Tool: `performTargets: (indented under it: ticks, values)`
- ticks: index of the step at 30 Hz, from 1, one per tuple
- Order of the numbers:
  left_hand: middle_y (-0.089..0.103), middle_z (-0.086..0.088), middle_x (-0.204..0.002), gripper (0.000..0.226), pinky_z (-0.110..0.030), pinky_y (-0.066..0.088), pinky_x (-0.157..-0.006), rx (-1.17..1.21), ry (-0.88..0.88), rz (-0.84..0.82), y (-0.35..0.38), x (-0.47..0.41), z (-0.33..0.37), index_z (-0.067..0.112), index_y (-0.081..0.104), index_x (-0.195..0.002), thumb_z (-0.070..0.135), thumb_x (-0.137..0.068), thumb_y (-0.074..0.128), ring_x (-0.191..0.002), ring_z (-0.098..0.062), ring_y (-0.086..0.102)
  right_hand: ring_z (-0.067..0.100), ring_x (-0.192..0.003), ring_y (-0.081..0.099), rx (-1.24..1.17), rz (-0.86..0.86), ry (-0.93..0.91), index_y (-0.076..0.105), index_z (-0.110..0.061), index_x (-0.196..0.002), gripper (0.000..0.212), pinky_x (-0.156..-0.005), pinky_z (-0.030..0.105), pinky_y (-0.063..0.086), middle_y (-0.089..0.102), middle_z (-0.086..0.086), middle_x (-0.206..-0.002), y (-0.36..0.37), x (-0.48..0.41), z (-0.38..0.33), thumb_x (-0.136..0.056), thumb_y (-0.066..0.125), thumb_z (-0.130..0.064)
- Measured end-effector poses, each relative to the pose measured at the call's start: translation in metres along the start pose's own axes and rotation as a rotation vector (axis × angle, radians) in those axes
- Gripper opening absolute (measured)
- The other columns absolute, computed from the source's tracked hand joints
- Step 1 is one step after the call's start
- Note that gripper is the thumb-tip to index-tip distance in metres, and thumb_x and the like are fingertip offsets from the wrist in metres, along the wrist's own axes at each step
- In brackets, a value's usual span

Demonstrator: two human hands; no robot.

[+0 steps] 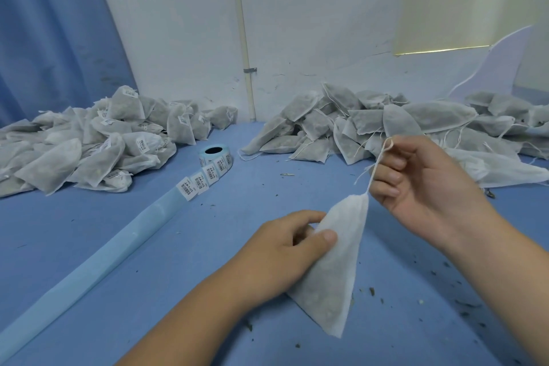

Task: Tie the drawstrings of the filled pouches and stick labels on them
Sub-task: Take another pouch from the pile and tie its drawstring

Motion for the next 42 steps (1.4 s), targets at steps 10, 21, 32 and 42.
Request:
performTargets:
  ticks: [10,21,32,42]
  values:
    - [0.05,0.009,-0.06,0.032,-0.021,0.038,-0.054,0.083,-0.094,0.244,-0.015,-0.004,-0.002,0.019,0.055,-0.066,0.043,-0.083,0.067,-0.055,-0.009,0.048,0.006,-0.052,0.04,1.076,-0.143,-0.731,0.058,-0.021,-0.067,0.013,-0.052,0.015,0.034,0.044,-0.009,-0.056,0.04,0.04,-0.01,-0.08,0.059,-0.024]
    - [0.072,-0.003,-0.078,0.037,-0.034,0.052,-0.077,0.437,-0.124,0.217,-0.015,-0.006,-0.005,0.017,0.074,-0.072,0.04,-0.095,0.057,-0.075,-0.017,0.066,0.011,-0.057,0.051,1.727,-0.44,-0.858,0.069,-0.026,-0.081,0.024,-0.046,0.029,0.043,0.05,-0.011,-0.073,0.06,0.055,0.03,-0.085,0.047,-0.035]
    - [0.069,-0.013,-0.082,0.017,-0.035,0.05,-0.075,0.518,-0.209,0.169,-0.037,-0.001,-0.013,0.011,0.071,-0.082,0.028,-0.084,0.069,-0.075,-0.023,0.065,0.007,-0.064,0.055,1.349,-0.355,-0.714,0.073,-0.03,-0.104,0.026,-0.059,0.015,0.042,0.055,-0.011,-0.083,0.05,0.051,0.044,-0.084,0.061,-0.02]
    - [0.074,-0.006,-0.069,0.012,-0.027,0.055,-0.048,0.832,-0.344,0.799,-0.183,0.023,-0.079,0.008,0.065,-0.096,0.015,-0.094,0.055,-0.055,-0.018,0.07,0.011,-0.073,0.057,1.355,-0.434,-0.42,0.065,-0.037,-0.094,0.025,-0.064,0.012,0.04,0.057,-0.018,-0.091,0.075,0.031,0.096,-0.087,0.064,-0.013]
Point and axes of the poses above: each hand's wrist, its own x-axis away from the middle knuckle, its own y-axis out of the palm, z = x × y, the point moved 6 cm from there along -x, towards the middle knuckle
